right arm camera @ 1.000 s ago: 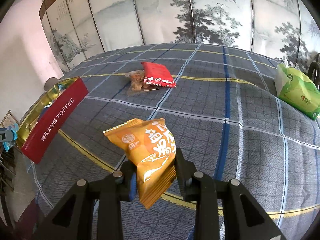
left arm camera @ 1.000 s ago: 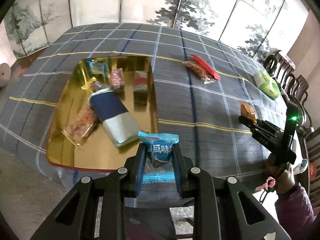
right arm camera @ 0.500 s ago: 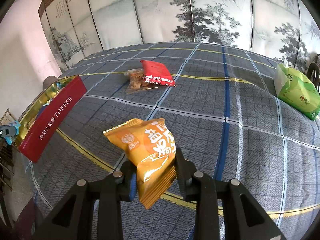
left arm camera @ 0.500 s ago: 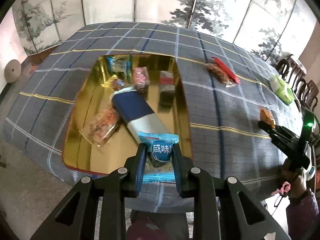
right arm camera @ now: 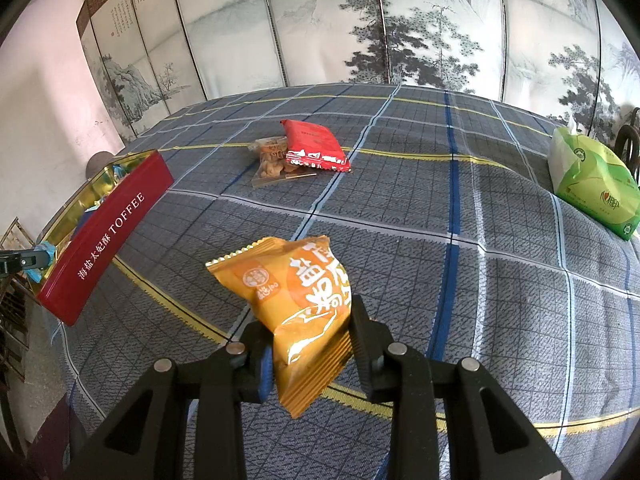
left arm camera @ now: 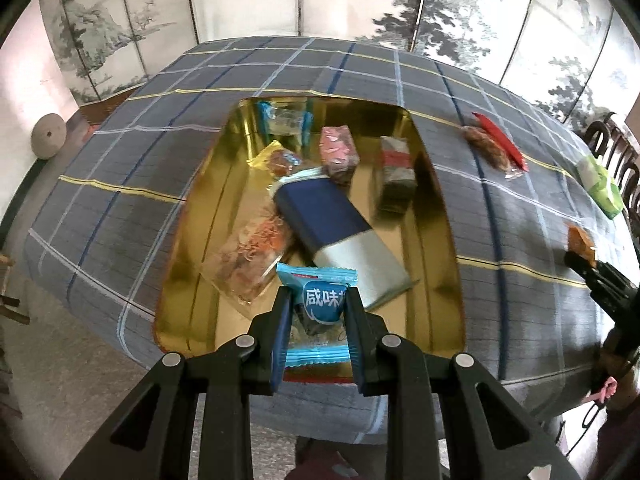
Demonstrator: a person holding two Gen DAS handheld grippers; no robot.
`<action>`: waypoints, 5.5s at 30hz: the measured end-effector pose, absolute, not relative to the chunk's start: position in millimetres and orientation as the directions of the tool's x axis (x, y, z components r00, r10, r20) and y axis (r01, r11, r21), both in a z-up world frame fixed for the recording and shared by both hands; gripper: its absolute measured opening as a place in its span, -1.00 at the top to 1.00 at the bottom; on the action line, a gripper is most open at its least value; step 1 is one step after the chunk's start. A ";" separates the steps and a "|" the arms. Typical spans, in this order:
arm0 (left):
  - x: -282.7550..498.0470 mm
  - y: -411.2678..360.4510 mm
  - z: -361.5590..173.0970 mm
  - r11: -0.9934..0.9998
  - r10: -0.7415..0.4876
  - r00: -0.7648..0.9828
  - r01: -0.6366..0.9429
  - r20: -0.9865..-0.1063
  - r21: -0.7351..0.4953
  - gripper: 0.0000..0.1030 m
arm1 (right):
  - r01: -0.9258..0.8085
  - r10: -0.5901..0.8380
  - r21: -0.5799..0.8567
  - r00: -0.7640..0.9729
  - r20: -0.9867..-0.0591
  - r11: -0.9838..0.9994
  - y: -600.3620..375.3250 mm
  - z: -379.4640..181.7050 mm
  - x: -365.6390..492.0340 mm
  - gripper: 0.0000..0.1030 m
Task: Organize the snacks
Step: 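Carry the blue packet over the gold tray and open the left tool, then carry the orange packet over the gold tray and open the right tool, then move the right tool to the red packet and close on it, then grasp the clear bag of puffed snacks with the left tool while the right holds the red packet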
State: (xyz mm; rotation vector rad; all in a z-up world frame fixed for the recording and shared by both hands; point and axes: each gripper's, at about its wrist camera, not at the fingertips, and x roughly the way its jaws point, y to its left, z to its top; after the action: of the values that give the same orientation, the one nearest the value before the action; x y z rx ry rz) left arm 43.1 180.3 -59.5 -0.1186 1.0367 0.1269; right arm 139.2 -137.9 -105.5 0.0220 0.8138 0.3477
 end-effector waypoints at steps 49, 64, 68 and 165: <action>31.0 206.4 -48.5 0.961 0.213 0.518 -0.266 -0.829 0.081 -0.16 | -0.335 0.376 0.202 0.616 -0.692 0.920 -116.7 -86.6 138.4 0.39; -3.0 240.4 -47.4 0.949 0.225 0.493 -0.305 -0.841 0.075 -0.26 | -0.628 0.579 0.195 0.494 -0.649 0.753 39.6 -23.1 148.8 0.39; -7.8 245.9 -45.7 0.947 0.244 0.499 -0.309 -0.831 0.093 -0.31 | -0.661 0.588 0.191 0.452 -0.671 0.726 78.3 -24.5 158.6 0.39; 296.0 -31.9 -86.8 0.997 0.072 0.272 0.015 -0.959 0.079 -0.52 | -0.130 0.125 0.054 0.635 -0.763 0.990 -275.2 -102.4 162.0 -0.19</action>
State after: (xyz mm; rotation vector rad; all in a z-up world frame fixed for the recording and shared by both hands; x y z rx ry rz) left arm 296.0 -31.9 -86.8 0.0776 1.2947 0.0383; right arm 162.0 -275.2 -102.4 -0.0057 0.8713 0.1456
